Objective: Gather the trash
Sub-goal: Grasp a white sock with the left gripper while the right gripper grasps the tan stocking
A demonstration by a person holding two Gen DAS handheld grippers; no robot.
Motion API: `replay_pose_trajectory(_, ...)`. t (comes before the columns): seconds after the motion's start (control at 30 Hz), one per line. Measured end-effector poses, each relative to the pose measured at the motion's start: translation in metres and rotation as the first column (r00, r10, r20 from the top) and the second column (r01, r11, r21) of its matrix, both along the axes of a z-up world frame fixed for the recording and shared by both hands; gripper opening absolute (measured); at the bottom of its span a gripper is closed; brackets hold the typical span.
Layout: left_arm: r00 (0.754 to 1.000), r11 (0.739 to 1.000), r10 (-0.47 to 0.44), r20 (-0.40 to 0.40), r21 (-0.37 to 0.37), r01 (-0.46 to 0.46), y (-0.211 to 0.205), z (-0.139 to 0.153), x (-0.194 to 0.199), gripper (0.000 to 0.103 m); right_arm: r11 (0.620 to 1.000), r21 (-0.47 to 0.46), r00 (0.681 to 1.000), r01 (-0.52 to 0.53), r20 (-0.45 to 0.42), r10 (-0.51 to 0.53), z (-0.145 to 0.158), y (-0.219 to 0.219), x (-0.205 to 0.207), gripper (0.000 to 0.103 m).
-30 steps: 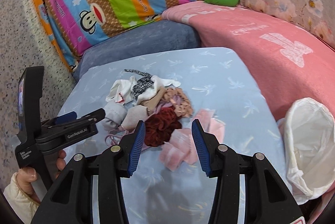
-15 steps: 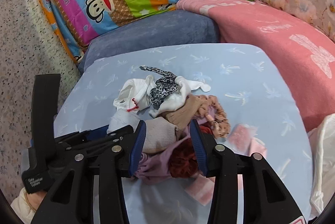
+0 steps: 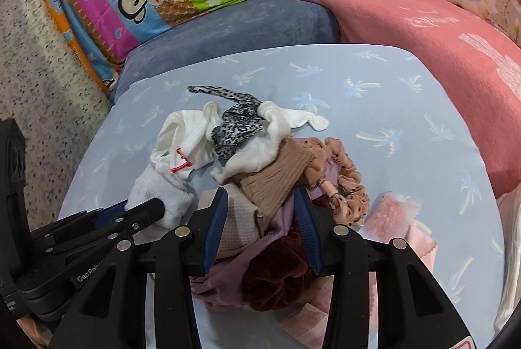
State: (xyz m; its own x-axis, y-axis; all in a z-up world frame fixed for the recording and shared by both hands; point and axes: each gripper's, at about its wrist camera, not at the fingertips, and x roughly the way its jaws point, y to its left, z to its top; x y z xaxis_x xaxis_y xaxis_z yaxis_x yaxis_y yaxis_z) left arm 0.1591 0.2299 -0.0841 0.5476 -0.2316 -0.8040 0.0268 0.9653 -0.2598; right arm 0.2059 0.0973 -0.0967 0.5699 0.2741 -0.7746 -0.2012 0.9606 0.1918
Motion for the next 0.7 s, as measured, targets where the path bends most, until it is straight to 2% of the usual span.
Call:
replay_pose_trajectory(0.2,1.0,1.0,0.005,-0.003,-0.003,-0.005,-0.002,-0.001,0.001,0.027,0.998,-0.022,0.998,-0.062,0.0,0.062,-0.002,0.015,-0.001,0.039)
replay_pose_trajectory(0.27,1.0,1.0,0.006,-0.005,-0.002,-0.006,-0.003,-0.001,0.002,0.027,0.997,-0.022,0.997,-0.071,-0.015,0.071,-0.005,0.018,0.002,0.027)
replay_pose_trajectory(0.33,1.0,1.0,0.006,-0.005,-0.001,-0.006,-0.003,-0.001,0.002,0.027,0.997,-0.022,0.997,-0.072,-0.024,0.071,-0.007,0.017,0.003,0.023)
replay_pose_trajectory(0.5,1.0,1.0,0.006,-0.003,0.004,-0.006,-0.002,0.001,0.001,0.027,0.999,0.004,0.999,-0.04,-0.012,0.04,0.0,0.005,0.006,0.022)
replay_pose_trajectory(0.57,1.0,1.0,0.006,-0.003,0.006,-0.006,-0.002,0.001,0.0,0.027,0.999,0.025,0.999,-0.03,-0.018,0.03,0.002,0.0,0.009,0.028)
replay_pose_trajectory(0.7,1.0,1.0,0.007,-0.006,0.008,-0.007,-0.004,0.002,-0.001,0.027,0.999,0.023,0.999,-0.039,-0.015,0.04,0.002,0.001,0.015,0.028)
